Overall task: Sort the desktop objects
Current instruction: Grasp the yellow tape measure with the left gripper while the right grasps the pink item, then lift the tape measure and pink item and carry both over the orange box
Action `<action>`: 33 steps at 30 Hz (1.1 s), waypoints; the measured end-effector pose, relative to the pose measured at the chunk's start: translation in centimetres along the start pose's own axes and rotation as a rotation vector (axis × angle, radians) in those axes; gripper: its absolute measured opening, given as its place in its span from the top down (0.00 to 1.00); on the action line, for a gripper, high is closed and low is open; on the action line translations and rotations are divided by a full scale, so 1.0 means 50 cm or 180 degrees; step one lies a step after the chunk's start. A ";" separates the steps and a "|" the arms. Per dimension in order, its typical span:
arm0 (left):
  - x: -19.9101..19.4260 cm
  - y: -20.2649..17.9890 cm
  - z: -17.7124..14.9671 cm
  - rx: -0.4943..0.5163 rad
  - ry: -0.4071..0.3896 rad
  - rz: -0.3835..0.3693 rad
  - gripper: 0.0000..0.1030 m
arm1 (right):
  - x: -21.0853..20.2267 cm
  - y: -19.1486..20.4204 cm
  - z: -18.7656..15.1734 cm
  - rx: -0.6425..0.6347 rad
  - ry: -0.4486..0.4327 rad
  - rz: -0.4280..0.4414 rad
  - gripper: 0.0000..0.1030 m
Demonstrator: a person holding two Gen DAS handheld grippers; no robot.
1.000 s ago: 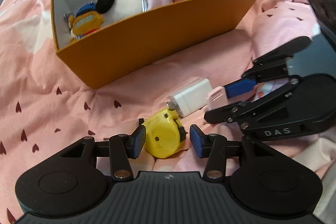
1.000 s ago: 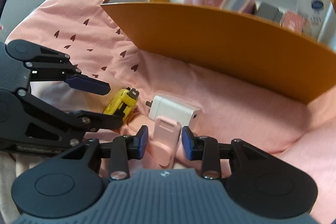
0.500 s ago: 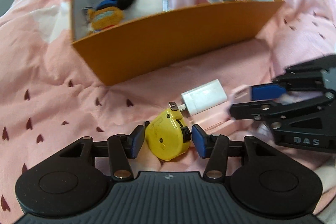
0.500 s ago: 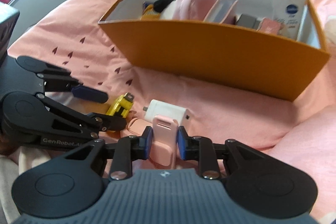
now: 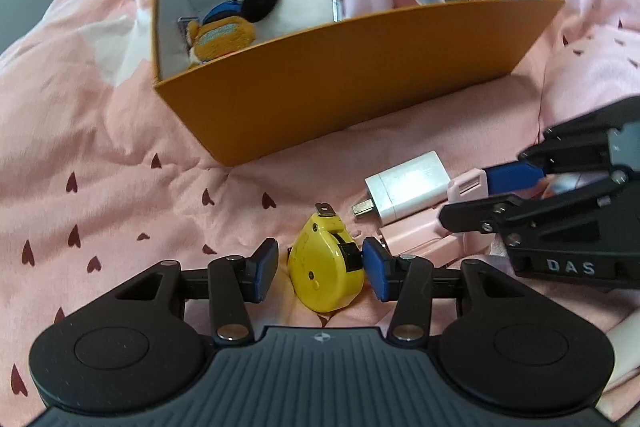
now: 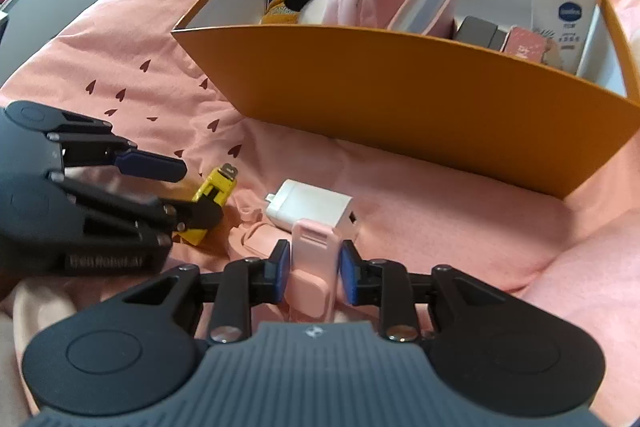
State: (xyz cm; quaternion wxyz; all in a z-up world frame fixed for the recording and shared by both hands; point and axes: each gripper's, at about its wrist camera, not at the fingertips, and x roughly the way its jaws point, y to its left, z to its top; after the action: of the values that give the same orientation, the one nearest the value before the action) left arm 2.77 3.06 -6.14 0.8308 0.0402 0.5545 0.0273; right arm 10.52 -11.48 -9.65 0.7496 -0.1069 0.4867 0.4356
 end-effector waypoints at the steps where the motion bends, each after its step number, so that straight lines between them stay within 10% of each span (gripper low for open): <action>1: 0.002 -0.003 -0.001 0.0020 -0.0013 0.0015 0.45 | 0.004 0.000 0.001 -0.0003 0.0003 0.0016 0.70; 22: -0.016 -0.004 0.005 0.0089 -0.0343 0.0404 0.69 | -0.078 0.000 0.020 -0.0043 -0.0606 -0.0584 0.73; 33: -0.001 0.036 0.002 -0.0146 -0.0281 0.0176 0.69 | -0.031 -0.080 0.039 0.0118 0.0028 0.0212 0.73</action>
State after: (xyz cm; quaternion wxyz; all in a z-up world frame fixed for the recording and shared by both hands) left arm 2.85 4.84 -5.86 0.8540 0.0376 0.5152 0.0611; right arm 14.56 -13.59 -8.44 0.7344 -0.0786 0.5013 0.4508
